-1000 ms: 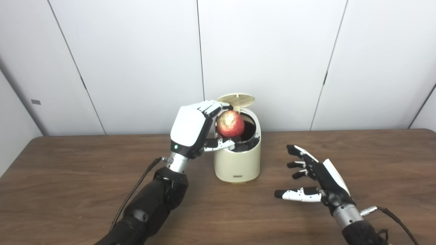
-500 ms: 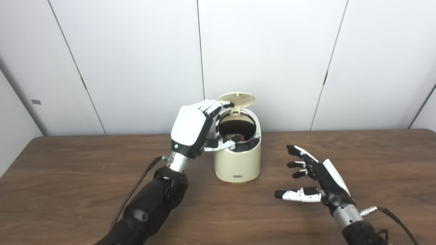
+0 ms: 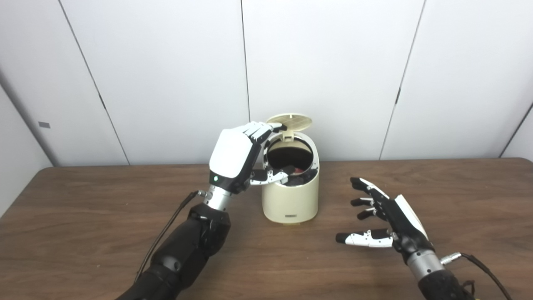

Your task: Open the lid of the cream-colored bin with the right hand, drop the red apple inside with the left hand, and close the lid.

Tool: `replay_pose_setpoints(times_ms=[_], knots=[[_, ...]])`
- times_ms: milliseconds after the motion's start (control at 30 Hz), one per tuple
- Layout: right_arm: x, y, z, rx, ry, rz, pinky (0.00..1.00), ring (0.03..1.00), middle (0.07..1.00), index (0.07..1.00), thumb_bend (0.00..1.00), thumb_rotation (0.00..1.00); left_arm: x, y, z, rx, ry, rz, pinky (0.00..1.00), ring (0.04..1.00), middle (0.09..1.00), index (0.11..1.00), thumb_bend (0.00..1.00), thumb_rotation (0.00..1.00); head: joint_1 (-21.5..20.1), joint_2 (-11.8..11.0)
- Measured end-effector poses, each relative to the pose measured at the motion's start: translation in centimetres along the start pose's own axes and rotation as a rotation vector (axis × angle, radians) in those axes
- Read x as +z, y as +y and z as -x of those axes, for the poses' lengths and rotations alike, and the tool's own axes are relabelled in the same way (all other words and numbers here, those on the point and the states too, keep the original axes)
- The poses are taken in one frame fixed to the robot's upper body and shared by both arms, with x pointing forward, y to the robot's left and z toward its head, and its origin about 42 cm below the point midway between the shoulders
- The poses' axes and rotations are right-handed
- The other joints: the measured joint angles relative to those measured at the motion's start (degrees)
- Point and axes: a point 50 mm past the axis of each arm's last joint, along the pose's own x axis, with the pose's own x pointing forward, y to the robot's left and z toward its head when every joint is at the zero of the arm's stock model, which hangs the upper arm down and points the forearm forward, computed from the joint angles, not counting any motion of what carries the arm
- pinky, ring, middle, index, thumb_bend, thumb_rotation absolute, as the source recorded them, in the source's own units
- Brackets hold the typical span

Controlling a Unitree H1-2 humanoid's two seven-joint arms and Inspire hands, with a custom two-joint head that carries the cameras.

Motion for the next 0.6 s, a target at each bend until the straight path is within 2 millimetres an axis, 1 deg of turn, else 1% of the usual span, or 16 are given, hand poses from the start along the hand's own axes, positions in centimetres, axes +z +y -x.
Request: replay_pose_setpoints(times_ms=[67,100,133,167,200,267,400,500,600], knots=[[0.0,0.0,0.0,0.0,0.0,0.0,0.59,0.751,0.894,0.88,0.77,0.18,0.0,0.1,0.2,0.015,-0.004,0.016,0.36,0.467,0.563,0.618,0.77,0.19,0.09,-0.09],[0.0,0.0,0.0,0.0,0.0,0.0,0.59,0.751,0.894,0.88,0.76,0.17,0.0,0.2,0.4,0.025,-0.002,0.023,0.35,0.453,0.551,0.609,0.76,0.18,0.09,-0.09],[0.0,0.0,0.0,-0.001,0.0,-0.001,0.58,0.751,0.896,0.88,0.76,0.17,-0.1,0.3,0.7,0.035,0.004,0.036,0.36,0.439,0.523,0.552,0.64,0.12,0.17,-0.09],[0.0,0.0,0.0,-0.001,0.0,-0.001,0.58,0.75,0.896,0.879,0.76,0.17,-0.2,0.4,1.0,0.045,0.011,0.058,0.36,0.432,0.484,0.534,0.57,0.05,0.26,-0.09],[0.0,0.0,0.0,-0.001,0.0,-0.002,0.58,0.75,0.896,0.879,0.76,0.17,-0.3,0.6,1.1,0.064,0.025,0.082,0.37,0.429,0.471,0.528,0.54,0.03,0.35,0.0],[0.0,-0.1,0.0,-0.001,0.0,-0.002,0.58,0.75,0.898,0.881,0.76,0.18,-0.4,1.2,1.4,0.098,0.049,0.137,0.35,0.42,0.469,0.515,0.52,0.0,0.61,0.09],[0.0,-0.1,0.0,0.003,0.0,0.0,0.59,0.754,0.899,0.882,0.75,0.18,-0.5,2.7,1.4,0.142,0.082,0.236,0.32,0.419,0.471,0.508,0.52,0.0,0.88,0.09],[-0.1,-0.2,0.1,0.008,0.0,0.001,0.6,0.751,0.889,0.88,0.76,0.18,-0.9,4.2,1.8,0.153,0.125,0.331,0.33,0.447,0.484,0.499,0.52,0.0,1.23,0.18],[-0.2,-0.4,0.1,0.009,0.002,0.005,0.62,0.751,0.887,0.878,0.77,0.19,-1.4,5.2,2.8,0.129,0.167,0.408,0.35,0.473,0.491,0.496,0.52,0.0,1.76,0.18]])
